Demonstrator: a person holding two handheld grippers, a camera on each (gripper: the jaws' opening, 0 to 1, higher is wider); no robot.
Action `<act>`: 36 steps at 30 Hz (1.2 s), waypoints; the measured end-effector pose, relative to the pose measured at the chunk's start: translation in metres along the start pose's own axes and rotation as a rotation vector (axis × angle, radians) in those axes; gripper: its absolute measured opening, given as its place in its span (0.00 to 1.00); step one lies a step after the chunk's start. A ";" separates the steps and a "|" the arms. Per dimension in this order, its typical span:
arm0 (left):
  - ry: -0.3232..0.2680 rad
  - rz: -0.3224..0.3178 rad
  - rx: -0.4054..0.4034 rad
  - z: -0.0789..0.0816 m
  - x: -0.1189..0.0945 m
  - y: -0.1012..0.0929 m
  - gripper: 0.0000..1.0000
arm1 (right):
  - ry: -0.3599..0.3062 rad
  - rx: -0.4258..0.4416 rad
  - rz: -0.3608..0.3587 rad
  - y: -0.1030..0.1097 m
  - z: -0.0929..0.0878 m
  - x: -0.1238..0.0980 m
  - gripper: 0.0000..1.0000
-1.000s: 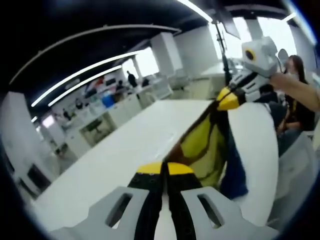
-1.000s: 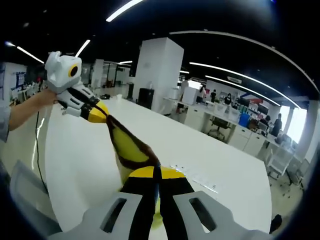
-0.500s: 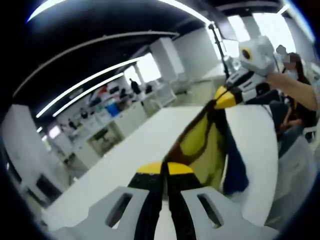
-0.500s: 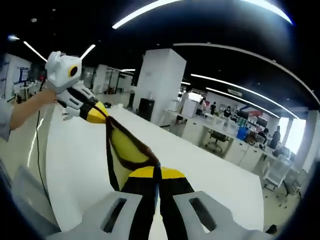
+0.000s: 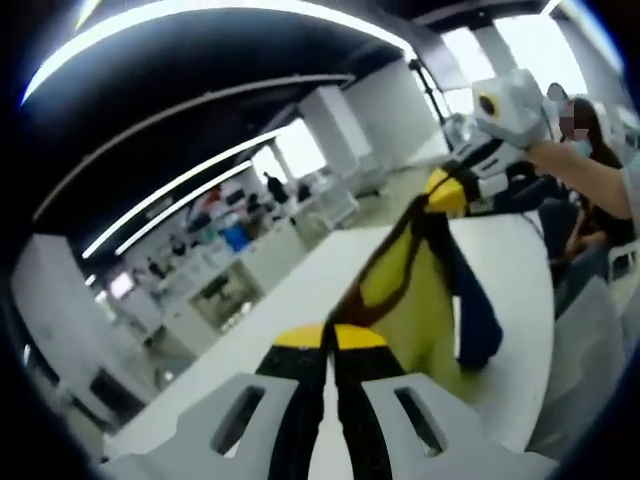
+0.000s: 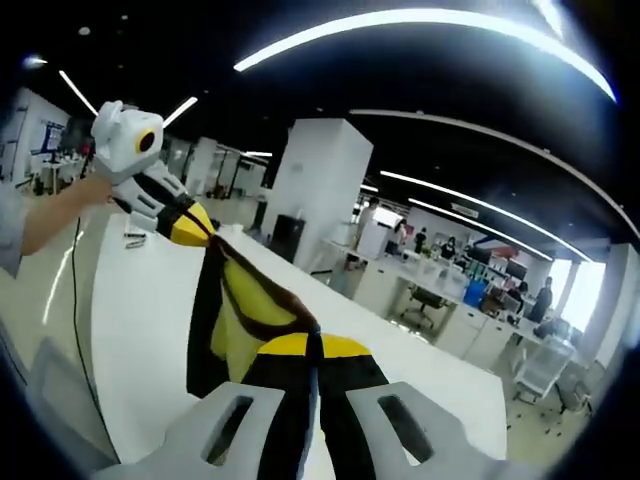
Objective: Fold the garment on the visible template until the final outline fits inside the template.
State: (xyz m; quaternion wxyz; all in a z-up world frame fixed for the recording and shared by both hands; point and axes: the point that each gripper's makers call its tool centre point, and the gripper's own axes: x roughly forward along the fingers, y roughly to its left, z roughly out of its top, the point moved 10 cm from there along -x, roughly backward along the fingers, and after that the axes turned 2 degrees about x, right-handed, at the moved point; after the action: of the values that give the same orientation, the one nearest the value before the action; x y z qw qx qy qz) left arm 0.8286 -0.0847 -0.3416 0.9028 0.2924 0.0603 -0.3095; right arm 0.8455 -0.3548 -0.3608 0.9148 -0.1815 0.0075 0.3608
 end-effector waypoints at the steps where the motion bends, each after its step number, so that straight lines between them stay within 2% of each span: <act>1: -0.002 0.002 0.002 0.002 -0.002 0.000 0.00 | -0.003 -0.002 -0.002 0.000 0.002 -0.002 0.01; 12: -0.045 0.026 0.044 0.030 -0.043 -0.017 0.00 | -0.066 -0.043 -0.027 0.013 0.034 -0.041 0.01; 26: -0.058 0.041 0.070 0.050 -0.094 -0.052 0.00 | -0.089 -0.085 -0.023 0.046 0.049 -0.090 0.01; 36: -0.100 0.070 0.107 0.063 -0.139 -0.078 0.00 | -0.162 -0.128 -0.034 0.069 0.062 -0.128 0.01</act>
State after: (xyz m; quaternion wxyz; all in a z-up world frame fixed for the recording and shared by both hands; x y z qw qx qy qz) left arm 0.6668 -0.0977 -0.2874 0.8980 0.3261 -0.0117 -0.2950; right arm 0.6981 -0.3715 -0.3070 0.9050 -0.2098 -0.0925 0.3584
